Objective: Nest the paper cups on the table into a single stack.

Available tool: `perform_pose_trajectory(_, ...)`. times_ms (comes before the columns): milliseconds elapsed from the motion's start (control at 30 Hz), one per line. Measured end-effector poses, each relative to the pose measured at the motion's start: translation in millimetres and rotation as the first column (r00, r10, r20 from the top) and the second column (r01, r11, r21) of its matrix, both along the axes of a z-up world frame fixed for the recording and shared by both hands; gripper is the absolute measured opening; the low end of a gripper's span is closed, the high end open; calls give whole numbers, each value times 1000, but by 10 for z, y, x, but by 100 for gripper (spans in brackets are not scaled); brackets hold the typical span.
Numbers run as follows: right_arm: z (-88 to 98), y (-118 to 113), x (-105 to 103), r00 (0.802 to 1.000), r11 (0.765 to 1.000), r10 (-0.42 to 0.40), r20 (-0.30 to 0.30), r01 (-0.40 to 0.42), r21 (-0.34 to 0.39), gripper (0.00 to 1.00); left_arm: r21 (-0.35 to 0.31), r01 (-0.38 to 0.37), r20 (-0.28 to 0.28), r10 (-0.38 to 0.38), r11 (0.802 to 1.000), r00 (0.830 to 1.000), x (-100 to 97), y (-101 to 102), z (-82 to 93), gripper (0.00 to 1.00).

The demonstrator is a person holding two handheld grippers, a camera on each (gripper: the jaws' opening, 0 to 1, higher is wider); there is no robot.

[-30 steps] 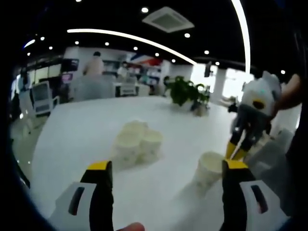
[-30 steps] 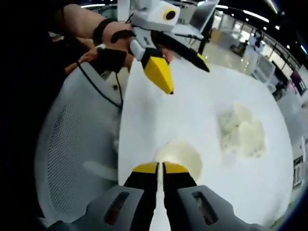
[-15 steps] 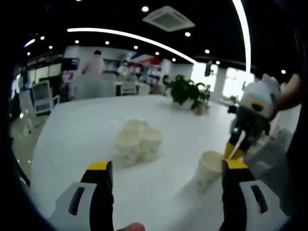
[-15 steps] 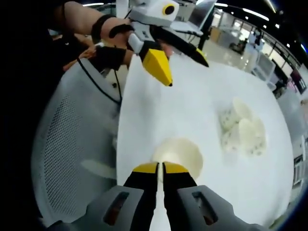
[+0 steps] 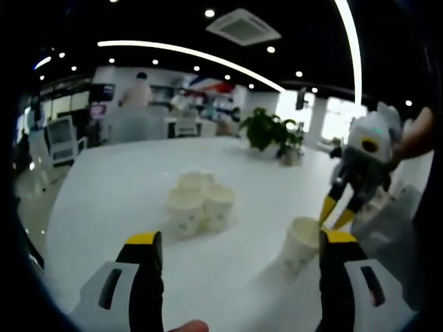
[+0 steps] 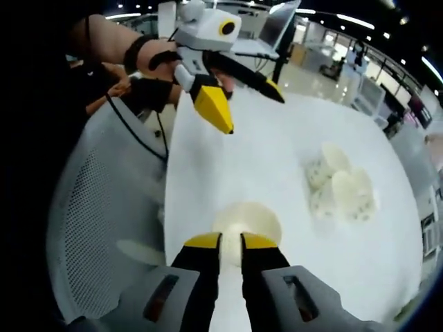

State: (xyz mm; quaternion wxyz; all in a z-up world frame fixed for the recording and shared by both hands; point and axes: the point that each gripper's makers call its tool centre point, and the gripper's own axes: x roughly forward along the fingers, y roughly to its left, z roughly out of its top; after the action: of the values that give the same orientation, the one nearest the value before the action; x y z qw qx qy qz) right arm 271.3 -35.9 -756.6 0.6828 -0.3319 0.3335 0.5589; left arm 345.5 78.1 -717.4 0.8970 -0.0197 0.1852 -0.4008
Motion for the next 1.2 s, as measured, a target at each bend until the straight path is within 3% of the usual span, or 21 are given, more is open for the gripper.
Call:
perform_pose_trajectory(267,60,-52,44,998,998,-52,23,51,36,17,-4,0,-8,0,1000,1000,-10,-4,-9,93)
perform_pose_trajectory(433,155,-94,82,992,986,-129,18,126,106,21,-2,0,-7,0,1000,1000,-26,-6,-8,93)
perform_pose_trajectory(833,266,-332,152,969,957,-245,34,236,170,26,-8,-7,-6,7,1000,1000,-19,-3,12,93)
perform_pose_trajectory(1200,440,-464,350,929,901,-366,51,340,270,29,-17,-9,-9,9,1000,1000,-32,-15,21,93)
